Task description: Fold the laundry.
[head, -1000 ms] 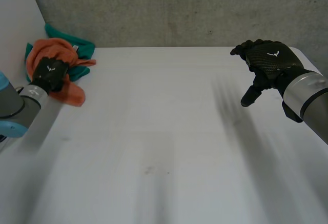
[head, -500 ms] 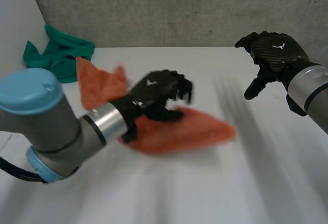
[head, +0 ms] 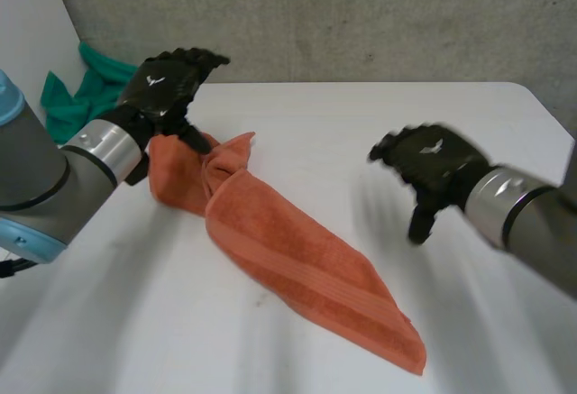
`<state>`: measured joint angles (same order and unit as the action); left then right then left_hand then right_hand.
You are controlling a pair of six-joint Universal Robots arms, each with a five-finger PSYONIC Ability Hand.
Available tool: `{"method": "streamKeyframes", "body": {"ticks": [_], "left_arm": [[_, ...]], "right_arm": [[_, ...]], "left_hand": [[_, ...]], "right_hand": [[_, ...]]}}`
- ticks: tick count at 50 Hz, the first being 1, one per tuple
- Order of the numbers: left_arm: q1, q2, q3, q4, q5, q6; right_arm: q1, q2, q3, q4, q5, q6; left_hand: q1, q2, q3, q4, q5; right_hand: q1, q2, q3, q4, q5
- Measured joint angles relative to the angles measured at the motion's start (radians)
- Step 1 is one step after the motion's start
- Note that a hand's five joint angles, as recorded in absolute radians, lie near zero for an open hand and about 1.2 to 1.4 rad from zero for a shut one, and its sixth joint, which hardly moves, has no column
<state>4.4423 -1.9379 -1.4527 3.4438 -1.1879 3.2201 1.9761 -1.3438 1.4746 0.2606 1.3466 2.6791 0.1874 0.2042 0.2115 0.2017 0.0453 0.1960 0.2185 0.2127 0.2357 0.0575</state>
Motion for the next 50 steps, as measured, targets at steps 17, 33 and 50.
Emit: {"method": "streamKeyframes", "body": {"ticks": [17,33,50], "left_arm": [[0.157,-0.293,0.18,-0.089,0.007,0.352],[0.168,-0.507,0.372,-0.088,0.018,0.349],[0.119,-0.528,0.368,-0.127,0.0,0.449]], "right_arm": [[0.251,0.185,0.054,-0.264,0.057,0.046],[0.354,0.438,-0.097,-0.318,0.207,0.05],[0.33,0.428,-0.154,-0.323,0.319,0.045]], "left_hand": [[0.003,0.0,0.0,0.0,0.0],[0.083,0.058,0.05,0.063,0.047],[0.98,0.984,0.972,0.991,0.932]], "right_hand": [[0.0,0.0,0.0,0.0,0.0],[0.0,0.0,0.0,0.0,0.0],[0.769,0.941,0.966,0.949,0.926]]}}
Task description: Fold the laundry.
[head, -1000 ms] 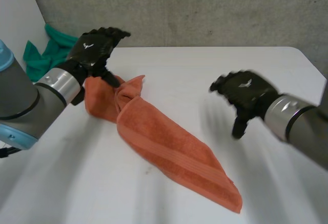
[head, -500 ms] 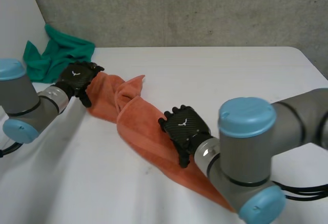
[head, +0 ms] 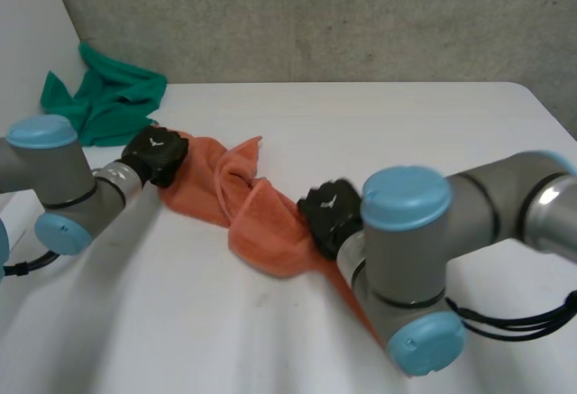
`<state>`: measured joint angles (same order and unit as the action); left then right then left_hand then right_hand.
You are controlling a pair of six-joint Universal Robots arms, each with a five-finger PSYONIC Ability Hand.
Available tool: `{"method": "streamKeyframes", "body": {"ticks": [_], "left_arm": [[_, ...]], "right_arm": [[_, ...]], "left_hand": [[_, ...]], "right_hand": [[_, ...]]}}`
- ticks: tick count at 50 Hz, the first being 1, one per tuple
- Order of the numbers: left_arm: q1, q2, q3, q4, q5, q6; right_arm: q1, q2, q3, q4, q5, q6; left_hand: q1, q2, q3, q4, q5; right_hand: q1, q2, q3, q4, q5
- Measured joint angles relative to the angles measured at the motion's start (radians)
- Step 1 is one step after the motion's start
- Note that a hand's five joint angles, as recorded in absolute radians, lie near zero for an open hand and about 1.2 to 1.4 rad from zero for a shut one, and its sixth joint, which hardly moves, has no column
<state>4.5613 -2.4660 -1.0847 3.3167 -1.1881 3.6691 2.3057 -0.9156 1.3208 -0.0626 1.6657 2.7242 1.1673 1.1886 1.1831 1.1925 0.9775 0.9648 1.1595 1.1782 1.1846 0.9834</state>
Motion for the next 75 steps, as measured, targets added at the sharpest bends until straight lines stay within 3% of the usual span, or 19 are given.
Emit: {"method": "streamKeyframes", "body": {"ticks": [7,19,21,22,23,25,26,27,28,29,32,42,53,65,70,71,74,75], "left_arm": [[-0.064,0.167,-0.163,-0.001,-0.041,0.045],[-0.178,0.415,-0.432,-0.135,-0.047,0.041],[-0.197,0.435,-0.446,-0.154,-0.046,0.039],[-0.206,0.443,-0.449,-0.161,-0.045,0.039],[-0.215,0.448,-0.451,-0.165,-0.044,0.038],[-0.226,0.453,-0.448,-0.161,-0.044,0.038],[-0.238,0.457,-0.438,-0.145,-0.043,0.037],[-0.25,0.457,-0.425,-0.121,-0.043,0.036],[-0.255,0.456,-0.419,-0.109,-0.043,0.036],[-0.266,0.455,-0.405,-0.078,-0.043,0.036],[-0.287,0.444,-0.377,-0.013,-0.043,0.036],[-0.348,0.284,-0.227,0.171,-0.012,0.041],[-0.358,0.106,-0.085,0.168,0.103,0.04],[-0.36,0.004,0.008,0.149,0.137,0.047],[-0.362,-0.042,0.044,0.135,0.132,0.05],[-0.362,-0.049,0.049,0.134,0.13,0.051],[-0.363,-0.066,0.06,0.132,0.125,0.051],[-0.363,-0.07,0.062,0.132,0.123,0.051]], "right_arm": [[-0.145,-0.149,0.022,0.03,-0.007,-0.047],[-0.396,-0.158,-0.038,0.193,-0.083,-0.256],[-0.419,-0.138,-0.059,0.22,-0.081,-0.284],[-0.427,-0.128,-0.068,0.232,-0.079,-0.295],[-0.433,-0.119,-0.077,0.246,-0.077,-0.305],[-0.437,-0.112,-0.083,0.254,-0.075,-0.31],[-0.441,-0.103,-0.092,0.264,-0.073,-0.309],[-0.443,-0.101,-0.095,0.266,-0.071,-0.3],[-0.443,-0.101,-0.096,0.266,-0.071,-0.296],[-0.444,-0.102,-0.097,0.263,-0.07,-0.277],[-0.445,-0.117,-0.094,0.253,-0.072,-0.23],[-0.441,-0.251,-0.012,0.243,-0.117,-0.144],[-0.419,-0.303,0.122,0.239,-0.211,-0.274],[-0.389,-0.21,0.137,0.098,-0.209,-0.286],[-0.377,-0.141,0.115,0.053,-0.205,-0.283],[-0.376,-0.124,0.106,0.05,-0.204,-0.282],[-0.374,-0.089,0.082,0.046,-0.202,-0.278],[-0.374,-0.082,0.076,0.046,-0.202,-0.276]], "left_hand": [[0.0,0.004,0.003,0.004,0.0],[-0.01,0.0,0.0,-0.002,-0.005],[-0.254,-0.253,-0.229,-0.236,-0.21],[-0.347,-0.334,-0.327,-0.316,-0.287],[-0.616,-0.571,-0.559,-0.573,-0.537],[-0.667,-0.628,-0.617,-0.631,-0.595],[-0.764,-0.756,-0.739,-0.758,-0.723],[-0.798,-0.807,-0.797,-0.819,-0.782],[-0.804,-0.824,-0.811,-0.832,-0.796],[-0.807,-0.843,-0.835,-0.854,-0.818],[-0.831,-0.875,-0.868,-0.885,-0.852],[-0.873,-0.901,-0.896,-0.907,-0.878],[-0.873,-0.901,-0.896,-0.907,-0.878],[-0.873,-0.901,-0.896,-0.907,-0.877],[-0.785,-0.807,-0.81,-0.818,-0.772],[-0.662,-0.698,-0.693,-0.702,-0.659],[-0.436,-0.484,-0.49,-0.498,-0.462],[-0.328,-0.375,-0.385,-0.393,-0.359]], "right_hand": [[0.003,0.017,0.0,0.001,0.005],[0.003,0.017,0.0,0.001,0.01],[-0.014,-0.008,-0.026,-0.014,-0.005],[-0.07,-0.087,-0.092,-0.092,-0.076],[-0.123,-0.162,-0.177,-0.169,-0.142],[-0.174,-0.231,-0.24,-0.244,-0.205],[-0.495,-0.566,-0.56,-0.561,-0.511],[-0.646,-0.729,-0.741,-0.74,-0.691],[-0.646,-0.729,-0.741,-0.74,-0.691],[-0.759,-0.916,-0.933,-0.932,-0.889],[-0.766,-0.944,-0.967,-0.951,-0.922],[-0.766,-0.944,-0.967,-0.951,-0.922],[-0.766,-0.944,-0.967,-0.951,-0.922],[-0.759,-0.927,-0.948,-0.945,-0.912],[-0.541,-0.675,-0.691,-0.699,-0.689],[-0.541,-0.675,-0.691,-0.699,-0.689],[-0.219,-0.284,-0.32,-0.327,-0.329],[-0.196,-0.271,-0.294,-0.299,-0.301]]}}
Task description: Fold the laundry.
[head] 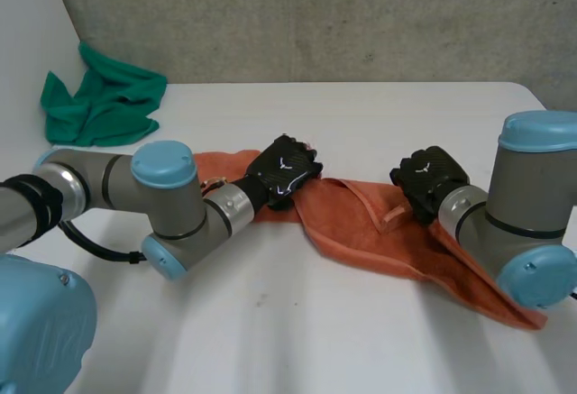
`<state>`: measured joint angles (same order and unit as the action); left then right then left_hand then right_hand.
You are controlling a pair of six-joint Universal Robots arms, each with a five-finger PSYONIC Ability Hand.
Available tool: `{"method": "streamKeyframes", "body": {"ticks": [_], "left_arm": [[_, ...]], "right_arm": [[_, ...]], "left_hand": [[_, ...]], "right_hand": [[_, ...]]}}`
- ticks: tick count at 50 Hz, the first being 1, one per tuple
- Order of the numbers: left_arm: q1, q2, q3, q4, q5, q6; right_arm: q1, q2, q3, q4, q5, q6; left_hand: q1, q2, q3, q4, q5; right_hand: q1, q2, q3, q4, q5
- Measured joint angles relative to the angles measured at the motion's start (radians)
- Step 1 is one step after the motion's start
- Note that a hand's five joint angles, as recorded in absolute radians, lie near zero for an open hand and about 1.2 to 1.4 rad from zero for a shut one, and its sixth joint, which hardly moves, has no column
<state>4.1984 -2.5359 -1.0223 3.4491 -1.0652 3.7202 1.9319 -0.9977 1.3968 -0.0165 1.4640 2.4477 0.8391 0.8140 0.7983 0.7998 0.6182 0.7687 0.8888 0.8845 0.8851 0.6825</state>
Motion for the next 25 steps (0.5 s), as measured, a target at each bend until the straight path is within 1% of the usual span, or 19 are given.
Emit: {"method": "streamKeyframes", "body": {"ticks": [1,2,4,5,8,12,13,15,16,17,18,21,25], "left_arm": [[0.0,-0.004,0.002,0.0,-0.002,0.0],[0.0,-0.008,0.005,0.001,-0.005,0.0],[0.0,-0.011,0.006,0.002,-0.011,0.001],[0.0,-0.014,0.008,0.006,-0.023,0.004],[0.0,-0.011,0.007,0.02,-0.055,0.016],[0.002,0.03,-0.02,0.084,-0.137,0.057],[0.002,0.069,-0.047,0.124,-0.175,0.076],[0.002,0.105,-0.074,0.152,-0.199,0.089],[0.002,0.148,-0.107,0.18,-0.218,0.097],[0.002,0.185,-0.134,0.199,-0.231,0.103],[0.002,0.185,-0.134,0.199,-0.231,0.103],[0.0,0.331,-0.243,0.237,-0.254,0.11],[-0.005,0.522,-0.378,0.232,-0.259,0.109]], "right_arm": [[0.0,0.007,-0.007,0.0,0.0,0.001],[0.0,0.016,-0.017,0.0,0.001,0.003],[0.0,0.022,-0.028,0.0,0.002,0.004],[0.0,0.028,-0.041,0.0,0.003,0.006],[-0.001,0.029,-0.066,0.0,0.007,0.016],[-0.004,0.008,-0.104,0.002,0.016,0.053],[-0.006,-0.009,-0.118,0.004,0.019,0.075],[-0.007,-0.027,-0.128,0.006,0.02,0.094],[-0.007,-0.032,-0.13,0.006,0.021,0.099],[-0.009,-0.072,-0.143,0.011,0.022,0.133],[-0.009,-0.072,-0.143,0.011,0.022,0.133],[-0.017,-0.141,-0.159,0.025,0.02,0.181],[-0.043,-0.194,-0.175,0.066,0.014,0.208]], "left_hand": [[0.09,0.091,0.092,0.093,0.091],[0.188,0.187,0.201,0.202,0.198],[0.188,0.187,0.201,0.202,0.198],[0.245,0.333,0.348,0.357,0.316],[0.245,0.355,0.382,0.394,0.323],[0.245,0.359,0.387,0.397,0.324],[0.245,0.359,0.387,0.397,0.324],[0.245,0.36,0.387,0.397,0.324],[0.245,0.361,0.387,0.397,0.324],[0.245,0.361,0.387,0.397,0.324],[0.245,0.361,0.387,0.397,0.324],[0.245,0.362,0.39,0.397,0.324],[0.245,0.365,0.39,0.397,0.324]], "right_hand": [[0.13,0.167,0.166,0.155,0.154],[0.191,0.242,0.233,0.235,0.235],[0.217,0.28,0.282,0.286,0.287],[0.218,0.283,0.289,0.295,0.297],[0.218,0.283,0.292,0.301,0.304],[0.218,0.283,0.292,0.301,0.304],[0.218,0.283,0.292,0.301,0.305],[0.218,0.283,0.292,0.302,0.307],[0.218,0.283,0.292,0.302,0.305],[0.218,0.283,0.292,0.302,0.305],[0.218,0.283,0.292,0.302,0.305],[0.218,0.283,0.292,0.302,0.308],[0.218,0.283,0.292,0.302,0.309]]}}
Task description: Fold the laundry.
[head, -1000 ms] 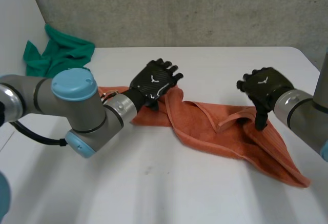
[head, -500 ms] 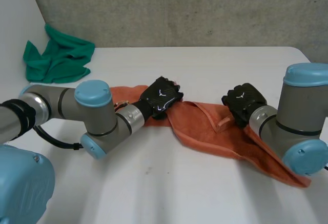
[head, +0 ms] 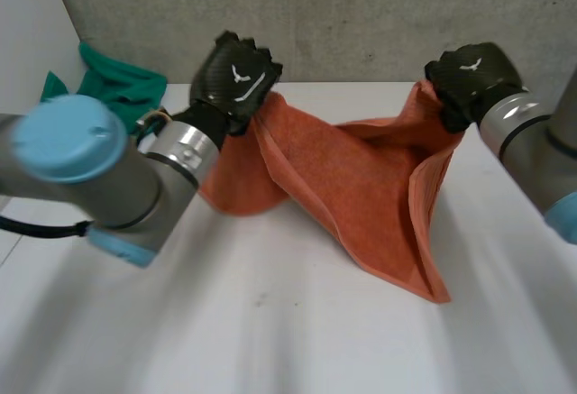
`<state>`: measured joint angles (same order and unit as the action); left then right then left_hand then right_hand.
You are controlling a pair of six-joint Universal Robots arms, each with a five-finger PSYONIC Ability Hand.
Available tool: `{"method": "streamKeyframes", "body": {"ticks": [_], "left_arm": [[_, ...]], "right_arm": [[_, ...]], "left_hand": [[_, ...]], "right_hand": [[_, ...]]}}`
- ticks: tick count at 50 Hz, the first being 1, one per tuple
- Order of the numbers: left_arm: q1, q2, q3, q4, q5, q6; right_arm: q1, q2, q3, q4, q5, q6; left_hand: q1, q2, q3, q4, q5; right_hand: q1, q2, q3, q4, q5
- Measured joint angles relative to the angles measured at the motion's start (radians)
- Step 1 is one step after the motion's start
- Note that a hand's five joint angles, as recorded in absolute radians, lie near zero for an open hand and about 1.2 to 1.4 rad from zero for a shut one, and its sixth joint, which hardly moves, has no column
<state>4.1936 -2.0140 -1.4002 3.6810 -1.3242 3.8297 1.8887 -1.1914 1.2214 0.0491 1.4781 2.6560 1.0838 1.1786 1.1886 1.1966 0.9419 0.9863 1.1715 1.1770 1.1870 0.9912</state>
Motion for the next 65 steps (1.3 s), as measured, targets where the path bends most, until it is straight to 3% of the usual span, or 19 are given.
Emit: {"method": "streamKeyframes", "body": {"ticks": [6,12,18,24,31,33,34,35,39,43,50,55,65], "left_arm": [[-0.002,0.216,-0.162,-0.078,0.0,-0.011],[-0.004,0.318,-0.256,-0.23,-0.013,-0.059],[0.0,0.301,-0.273,-0.379,-0.055,-0.132],[0.012,0.173,-0.199,-0.403,-0.096,-0.157],[0.057,0.02,0.041,-0.315,-0.137,-0.152],[0.081,-0.018,0.179,-0.212,-0.16,-0.15],[0.081,-0.018,0.179,-0.212,-0.16,-0.15],[0.092,-0.025,0.252,-0.116,-0.18,-0.15],[0.098,0.015,0.301,0.074,-0.223,-0.149],[0.092,0.091,0.235,0.176,-0.252,-0.148],[0.065,0.186,0.01,0.139,-0.265,-0.148],[0.024,0.215,-0.189,0.028,-0.282,-0.153],[-0.143,0.166,-0.385,-0.205,-0.369,-0.244]], "right_arm": [[-0.023,-0.027,-0.014,0.08,-0.007,0.005],[-0.028,-0.022,-0.038,0.18,-0.01,-0.011],[-0.017,0.052,-0.107,0.311,-0.015,-0.032],[0.028,0.149,-0.208,0.33,-0.011,-0.022],[0.069,0.256,-0.394,0.135,0.006,0.072],[0.075,0.29,-0.496,-0.038,0.019,0.136],[0.075,0.29,-0.496,-0.038,0.019,0.136],[0.078,0.301,-0.55,-0.156,0.03,0.169],[0.082,0.295,-0.602,-0.325,0.055,0.194],[0.089,0.272,-0.608,-0.38,0.07,0.196],[0.099,0.253,-0.566,-0.248,0.069,0.191],[0.106,0.253,-0.504,-0.069,0.052,0.188],[0.109,0.251,-0.335,0.078,-0.03,0.185]], "left_hand": [[0.0,0.003,0.0,0.0,0.0],[0.0,0.006,0.005,0.004,0.0],[0.0,0.007,0.005,0.004,0.0],[0.0,0.008,0.005,0.004,0.0],[0.0,0.008,0.006,0.005,0.0],[0.0,0.008,0.006,0.005,0.0],[0.0,0.008,0.006,0.005,0.0],[0.0,0.009,0.006,0.005,0.0],[0.0,0.011,0.006,0.005,0.0],[0.0,0.012,0.006,0.005,0.0],[0.0,0.014,0.006,0.005,0.0],[0.0,0.017,0.01,0.005,0.0],[0.0,0.017,0.01,0.005,0.0]], "right_hand": [[0.0,0.0,0.0,0.0,0.0],[0.0,0.0,0.0,0.001,0.0],[0.0,0.0,0.0,0.001,0.002],[0.0,0.0,0.0,0.001,0.003],[0.004,0.0,0.0,0.003,0.003],[0.004,0.0,0.0,0.003,0.003],[0.004,0.0,0.0,0.003,0.003],[0.004,0.0,0.0,0.003,0.003],[0.004,0.0,0.0,0.003,0.003],[0.004,0.0,0.0,0.003,0.003],[0.004,0.0,0.0,0.003,0.003],[0.004,0.0,0.0,0.003,0.003],[0.004,0.0,0.0,0.003,0.004]]}}
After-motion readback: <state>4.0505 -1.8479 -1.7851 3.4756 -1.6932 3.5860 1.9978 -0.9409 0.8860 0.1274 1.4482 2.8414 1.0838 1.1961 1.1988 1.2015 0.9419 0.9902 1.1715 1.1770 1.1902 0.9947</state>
